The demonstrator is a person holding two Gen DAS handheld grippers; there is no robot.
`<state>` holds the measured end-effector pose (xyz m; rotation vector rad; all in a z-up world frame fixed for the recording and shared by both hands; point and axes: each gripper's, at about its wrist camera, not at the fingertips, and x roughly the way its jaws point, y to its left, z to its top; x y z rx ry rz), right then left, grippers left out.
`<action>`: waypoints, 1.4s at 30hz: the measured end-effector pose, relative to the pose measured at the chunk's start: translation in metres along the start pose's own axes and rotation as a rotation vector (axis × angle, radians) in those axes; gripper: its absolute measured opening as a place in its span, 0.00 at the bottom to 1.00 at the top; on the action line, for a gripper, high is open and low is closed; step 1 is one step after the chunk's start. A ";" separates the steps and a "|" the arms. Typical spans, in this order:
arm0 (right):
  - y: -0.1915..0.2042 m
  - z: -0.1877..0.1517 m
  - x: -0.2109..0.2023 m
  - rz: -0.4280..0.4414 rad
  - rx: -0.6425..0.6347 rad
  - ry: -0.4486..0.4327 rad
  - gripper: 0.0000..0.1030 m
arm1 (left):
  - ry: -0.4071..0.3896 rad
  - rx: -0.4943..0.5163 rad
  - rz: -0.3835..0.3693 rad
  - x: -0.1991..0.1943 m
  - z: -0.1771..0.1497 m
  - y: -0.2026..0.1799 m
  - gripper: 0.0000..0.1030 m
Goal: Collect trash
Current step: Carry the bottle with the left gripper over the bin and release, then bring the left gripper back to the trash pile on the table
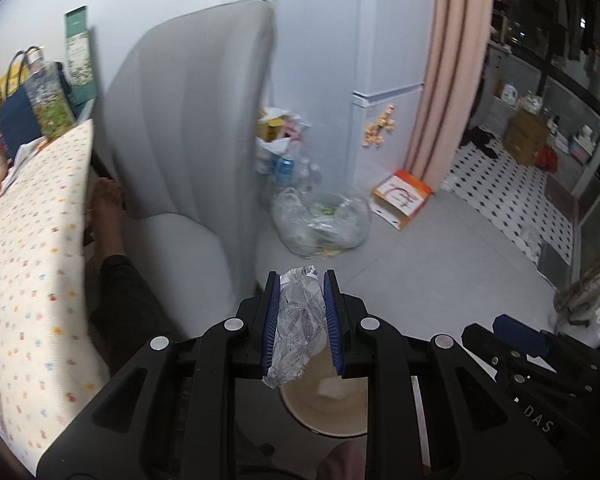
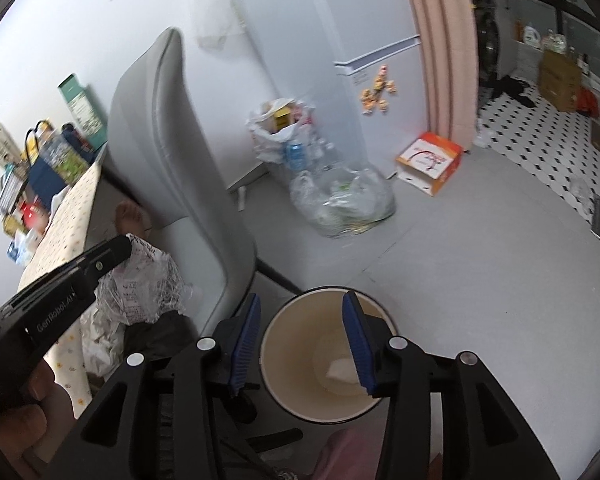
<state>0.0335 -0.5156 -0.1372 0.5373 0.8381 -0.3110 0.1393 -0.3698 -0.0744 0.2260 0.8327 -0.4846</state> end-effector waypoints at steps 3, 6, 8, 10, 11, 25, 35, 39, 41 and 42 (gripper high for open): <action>-0.014 0.001 -0.004 -0.016 0.022 -0.010 0.42 | 0.036 0.033 -0.061 0.009 -0.002 -0.021 0.22; -0.025 0.001 -0.007 -0.029 0.044 -0.018 0.42 | 0.070 0.046 -0.094 0.015 -0.003 -0.032 0.50; -0.030 0.003 -0.007 -0.031 0.050 -0.021 0.44 | 0.059 0.045 -0.098 0.013 -0.003 -0.031 0.75; -0.032 0.004 -0.006 -0.029 0.052 -0.023 0.44 | 0.040 0.045 -0.076 0.008 -0.001 -0.028 0.77; -0.032 0.005 -0.005 -0.025 0.051 -0.023 0.44 | 0.041 0.040 -0.065 0.008 0.001 -0.023 0.77; 0.017 0.005 -0.022 0.033 -0.040 -0.060 0.65 | -0.044 -0.086 0.065 -0.037 0.001 0.046 0.91; 0.081 -0.003 -0.047 0.051 -0.157 -0.095 0.86 | -0.123 -0.198 0.108 -0.086 -0.015 0.104 0.94; 0.110 -0.008 -0.061 0.069 -0.190 -0.127 0.92 | -0.150 -0.232 0.136 -0.106 -0.023 0.129 0.94; 0.127 -0.013 -0.067 0.083 -0.212 -0.129 0.92 | -0.162 -0.252 0.151 -0.118 -0.028 0.143 0.94; 0.136 -0.016 -0.071 0.086 -0.229 -0.132 0.92 | -0.168 -0.261 0.158 -0.123 -0.032 0.150 0.94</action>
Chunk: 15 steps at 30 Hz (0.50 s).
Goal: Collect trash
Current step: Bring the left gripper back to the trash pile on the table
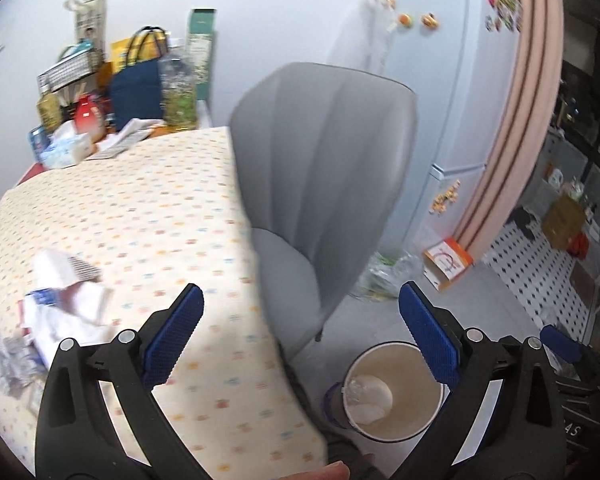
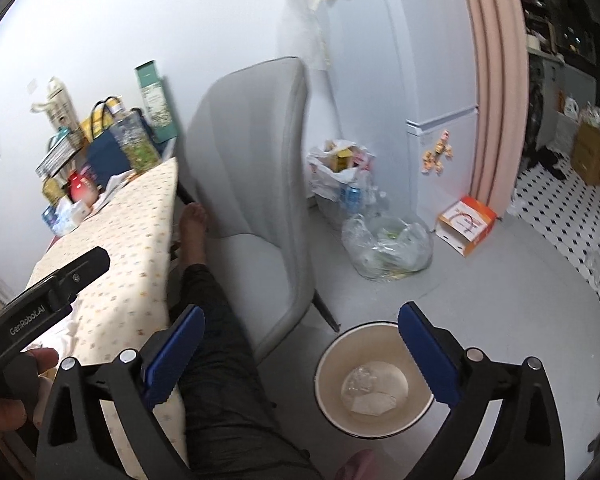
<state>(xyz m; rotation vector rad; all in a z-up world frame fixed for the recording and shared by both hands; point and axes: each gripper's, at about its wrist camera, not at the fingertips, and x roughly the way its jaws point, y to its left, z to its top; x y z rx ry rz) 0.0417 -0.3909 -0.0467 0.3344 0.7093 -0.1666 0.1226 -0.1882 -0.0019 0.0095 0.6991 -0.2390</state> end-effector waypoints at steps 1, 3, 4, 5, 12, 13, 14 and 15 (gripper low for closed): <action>0.006 0.000 -0.002 0.004 -0.013 -0.003 0.92 | -0.006 -0.011 0.010 -0.005 -0.001 0.009 0.94; 0.024 -0.001 -0.009 0.015 -0.046 -0.013 0.92 | -0.016 -0.033 0.026 -0.014 -0.003 0.026 0.94; 0.031 -0.001 -0.012 0.018 -0.058 -0.017 0.92 | -0.018 -0.041 0.030 -0.018 -0.005 0.032 0.94; 0.039 -0.002 -0.016 0.022 -0.071 -0.021 0.92 | -0.022 -0.052 0.035 -0.022 -0.006 0.040 0.94; 0.092 -0.011 -0.037 0.036 -0.160 -0.044 0.92 | -0.053 -0.110 0.072 -0.052 -0.018 0.088 0.94; 0.100 -0.012 -0.038 0.042 -0.172 -0.042 0.92 | -0.057 -0.120 0.079 -0.056 -0.020 0.096 0.94; 0.107 -0.014 -0.039 0.048 -0.182 -0.041 0.92 | -0.058 -0.126 0.084 -0.059 -0.023 0.101 0.94; 0.111 -0.015 -0.040 0.052 -0.189 -0.040 0.92 | -0.059 -0.130 0.089 -0.062 -0.025 0.107 0.94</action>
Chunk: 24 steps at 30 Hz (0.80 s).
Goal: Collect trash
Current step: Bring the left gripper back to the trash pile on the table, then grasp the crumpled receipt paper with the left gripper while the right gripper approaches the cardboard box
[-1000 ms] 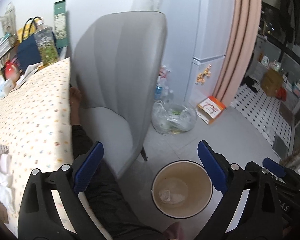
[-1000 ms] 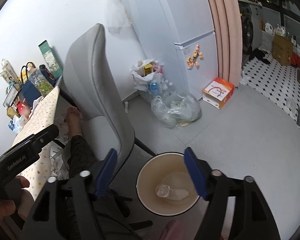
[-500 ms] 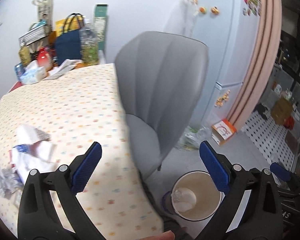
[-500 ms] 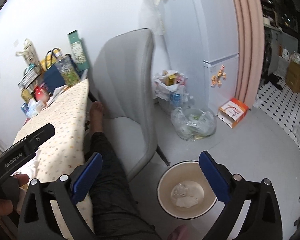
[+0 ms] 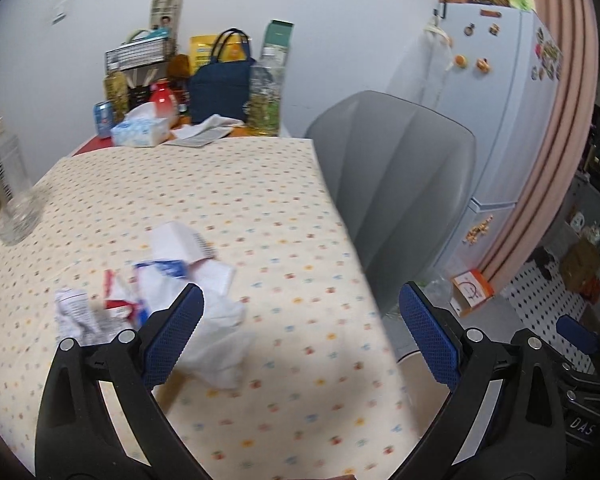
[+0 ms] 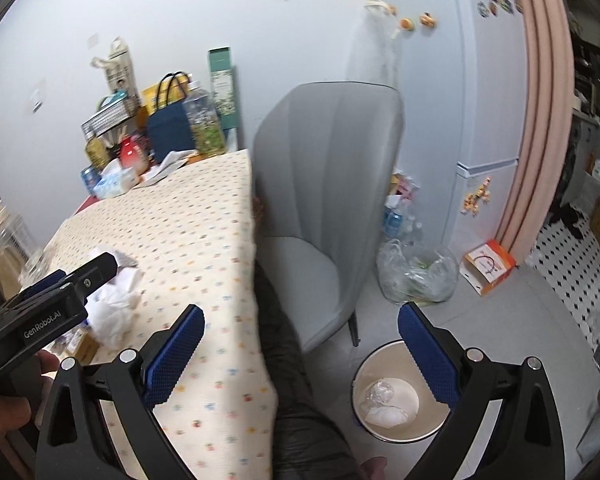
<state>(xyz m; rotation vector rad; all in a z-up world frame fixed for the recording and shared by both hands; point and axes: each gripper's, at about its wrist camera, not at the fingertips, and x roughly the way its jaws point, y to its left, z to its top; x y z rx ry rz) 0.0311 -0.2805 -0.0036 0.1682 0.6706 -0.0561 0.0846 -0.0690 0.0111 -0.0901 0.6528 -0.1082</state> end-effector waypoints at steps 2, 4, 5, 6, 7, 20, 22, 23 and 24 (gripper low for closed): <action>0.014 -0.002 -0.003 0.013 -0.023 0.000 0.92 | -0.003 -0.010 0.013 -0.005 -0.003 0.012 0.94; 0.026 -0.004 -0.005 0.025 -0.044 0.000 0.92 | -0.006 -0.024 0.026 -0.011 -0.006 0.025 0.94; 0.032 -0.004 -0.005 0.031 -0.053 0.000 0.92 | -0.007 -0.031 0.033 -0.013 -0.008 0.032 0.94; 0.038 -0.005 -0.005 0.035 -0.061 0.001 0.92 | -0.008 -0.039 0.039 -0.015 -0.009 0.038 0.94; 0.045 -0.006 -0.006 0.042 -0.071 0.003 0.92 | -0.008 -0.049 0.048 -0.017 -0.010 0.045 0.94; 0.107 -0.020 -0.005 0.099 -0.167 0.031 0.92 | 0.000 -0.161 0.138 -0.034 -0.035 0.124 0.94; 0.115 -0.023 -0.004 0.110 -0.184 0.038 0.92 | 0.000 -0.181 0.153 -0.035 -0.038 0.135 0.94; 0.119 -0.024 -0.003 0.114 -0.192 0.042 0.92 | 0.001 -0.189 0.159 -0.035 -0.039 0.140 0.94; 0.122 -0.025 -0.002 0.119 -0.197 0.046 0.92 | 0.002 -0.197 0.165 -0.034 -0.040 0.145 0.94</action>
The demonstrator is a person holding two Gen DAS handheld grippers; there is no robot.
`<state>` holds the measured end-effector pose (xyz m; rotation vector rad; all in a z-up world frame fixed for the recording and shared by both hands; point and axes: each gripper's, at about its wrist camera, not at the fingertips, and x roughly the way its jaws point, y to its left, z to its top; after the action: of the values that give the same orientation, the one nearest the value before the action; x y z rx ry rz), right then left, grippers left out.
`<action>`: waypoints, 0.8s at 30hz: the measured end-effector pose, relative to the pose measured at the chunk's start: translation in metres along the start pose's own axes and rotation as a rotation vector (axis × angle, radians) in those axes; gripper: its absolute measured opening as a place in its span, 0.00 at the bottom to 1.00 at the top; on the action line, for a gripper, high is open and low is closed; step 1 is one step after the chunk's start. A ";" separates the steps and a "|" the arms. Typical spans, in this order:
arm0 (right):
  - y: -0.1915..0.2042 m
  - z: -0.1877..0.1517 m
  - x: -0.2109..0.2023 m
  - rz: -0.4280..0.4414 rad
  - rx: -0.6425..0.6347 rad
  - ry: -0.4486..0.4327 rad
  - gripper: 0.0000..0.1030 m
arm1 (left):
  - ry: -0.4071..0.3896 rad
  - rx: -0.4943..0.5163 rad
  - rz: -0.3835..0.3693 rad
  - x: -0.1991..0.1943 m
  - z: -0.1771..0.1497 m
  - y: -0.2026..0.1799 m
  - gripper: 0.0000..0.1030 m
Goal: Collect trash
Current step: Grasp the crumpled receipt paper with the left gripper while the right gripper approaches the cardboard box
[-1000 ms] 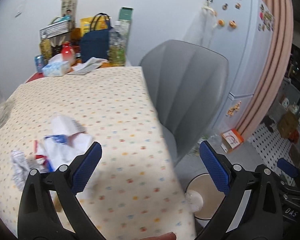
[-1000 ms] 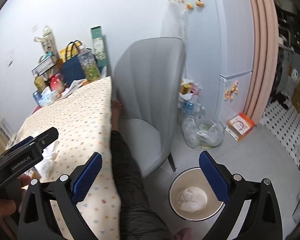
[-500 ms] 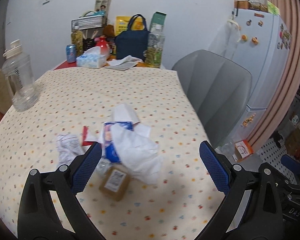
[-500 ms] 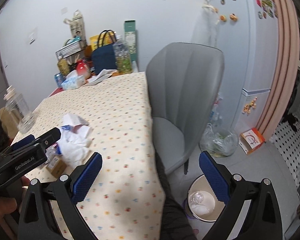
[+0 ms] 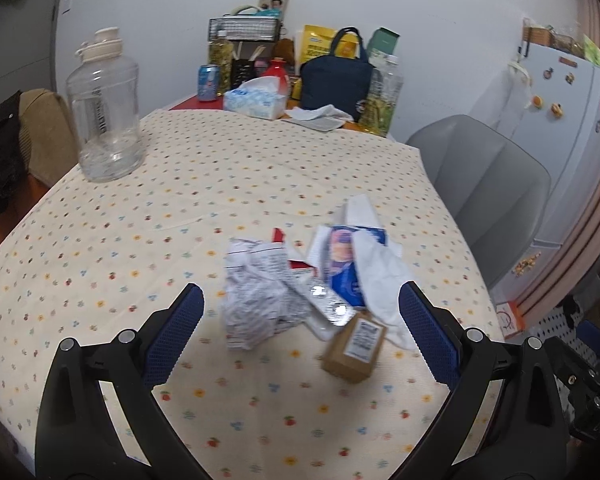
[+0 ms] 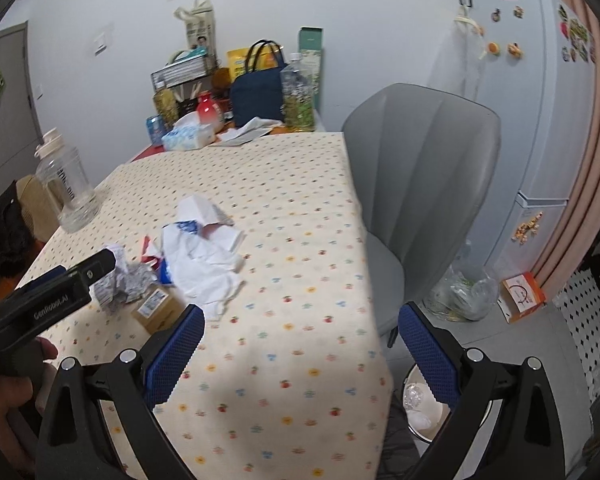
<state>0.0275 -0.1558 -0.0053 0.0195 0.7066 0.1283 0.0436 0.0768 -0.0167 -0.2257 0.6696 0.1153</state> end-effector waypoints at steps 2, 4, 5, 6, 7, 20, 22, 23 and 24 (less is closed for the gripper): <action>0.008 0.000 0.005 0.012 -0.013 0.009 0.92 | 0.006 -0.018 0.011 0.004 -0.001 0.011 0.94; 0.014 0.000 0.008 0.021 -0.020 0.013 0.92 | 0.014 -0.033 0.024 0.008 -0.002 0.020 0.94; 0.016 0.001 0.010 0.027 -0.022 0.016 0.92 | 0.016 -0.035 0.028 0.010 -0.002 0.022 0.94; 0.018 0.000 0.011 0.032 -0.023 0.018 0.92 | 0.018 -0.039 0.033 0.012 -0.002 0.025 0.94; 0.022 0.001 0.013 0.041 -0.026 0.020 0.92 | 0.021 -0.044 0.037 0.014 -0.002 0.028 0.94; 0.051 0.000 0.033 0.084 -0.074 0.063 0.89 | 0.093 -0.088 0.011 0.045 -0.009 0.049 0.70; 0.054 -0.001 0.036 0.084 -0.079 0.070 0.89 | 0.107 -0.095 -0.006 0.048 -0.012 0.052 0.67; 0.057 -0.001 0.037 0.085 -0.083 0.071 0.89 | 0.110 -0.095 -0.012 0.050 -0.013 0.052 0.67; 0.060 -0.001 0.038 0.086 -0.088 0.073 0.89 | 0.116 -0.094 -0.019 0.051 -0.015 0.052 0.67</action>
<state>0.0488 -0.0920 -0.0270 -0.0390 0.7730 0.2429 0.0655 0.1255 -0.0690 -0.3306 0.7782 0.1161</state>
